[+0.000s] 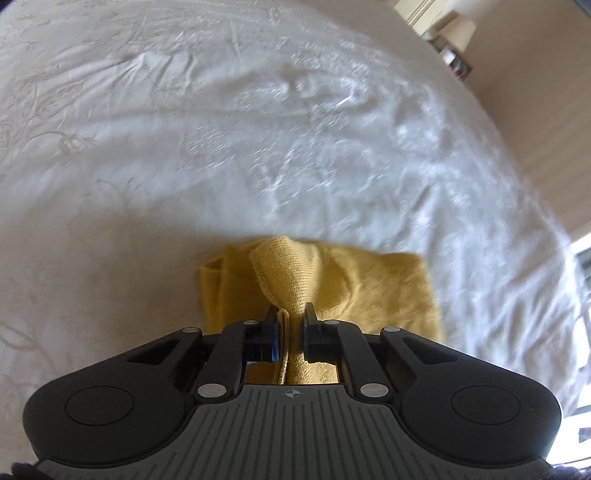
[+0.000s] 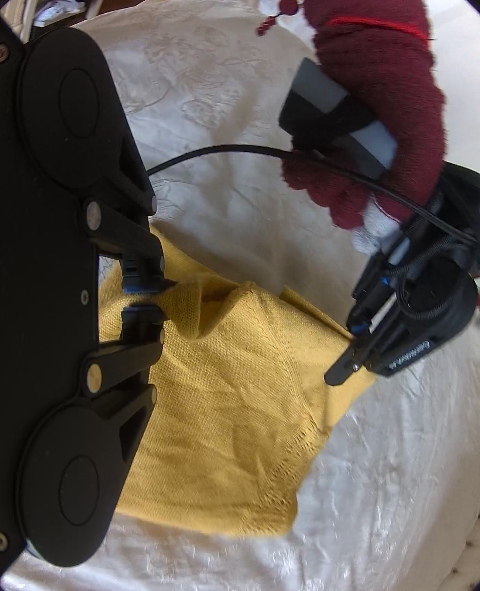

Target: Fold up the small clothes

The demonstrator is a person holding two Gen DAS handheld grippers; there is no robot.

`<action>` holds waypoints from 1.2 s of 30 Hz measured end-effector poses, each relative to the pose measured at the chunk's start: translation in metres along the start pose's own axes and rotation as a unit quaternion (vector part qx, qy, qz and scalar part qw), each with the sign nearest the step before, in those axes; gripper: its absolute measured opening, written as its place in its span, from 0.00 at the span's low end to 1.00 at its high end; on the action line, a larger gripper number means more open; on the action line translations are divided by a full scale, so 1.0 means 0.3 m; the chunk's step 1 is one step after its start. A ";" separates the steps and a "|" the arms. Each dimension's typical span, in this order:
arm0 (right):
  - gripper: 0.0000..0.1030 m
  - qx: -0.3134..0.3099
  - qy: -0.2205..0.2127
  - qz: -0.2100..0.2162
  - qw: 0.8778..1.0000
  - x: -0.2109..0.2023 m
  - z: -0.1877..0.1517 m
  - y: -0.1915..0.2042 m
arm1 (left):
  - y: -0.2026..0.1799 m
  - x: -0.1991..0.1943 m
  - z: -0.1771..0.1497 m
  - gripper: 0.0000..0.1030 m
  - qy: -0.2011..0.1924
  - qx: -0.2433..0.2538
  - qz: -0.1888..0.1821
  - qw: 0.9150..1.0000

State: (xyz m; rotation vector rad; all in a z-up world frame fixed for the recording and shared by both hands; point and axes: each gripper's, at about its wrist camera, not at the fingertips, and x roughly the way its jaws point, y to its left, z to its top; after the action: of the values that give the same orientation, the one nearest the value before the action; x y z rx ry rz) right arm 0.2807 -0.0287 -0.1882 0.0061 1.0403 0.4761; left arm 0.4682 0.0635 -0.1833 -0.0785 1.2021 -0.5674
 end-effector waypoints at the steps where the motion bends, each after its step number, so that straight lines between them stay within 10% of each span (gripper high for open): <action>1: 0.15 -0.012 0.010 0.000 1.000 0.028 -0.002 0.013 | 0.012 0.016 -0.008 0.10 0.006 0.002 0.009 1.000; 15: 0.54 -0.057 0.007 0.075 0.996 0.028 -0.042 0.102 | 0.088 0.062 -0.027 0.31 0.002 -0.022 -0.007 1.000; 20: 0.81 0.009 -0.030 0.072 0.997 -0.081 -0.045 0.006 | 0.089 -0.025 -0.047 0.95 -0.036 -0.029 0.000 0.999; 28: 0.98 0.116 -0.065 0.009 0.991 -0.187 -0.043 -0.224 | 0.072 -0.151 -0.163 0.95 -0.064 -0.077 -0.006 0.995; 36: 0.99 0.214 -0.054 -0.022 0.975 -0.145 -0.020 -0.474 | -0.011 -0.119 -0.325 0.96 -0.011 -0.051 -0.007 0.999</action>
State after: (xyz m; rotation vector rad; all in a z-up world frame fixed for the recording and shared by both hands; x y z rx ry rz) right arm 0.3114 -0.1744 -0.1876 0.3876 1.0160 0.2010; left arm 0.3710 0.1000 -0.1883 -0.1796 1.2092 -0.5158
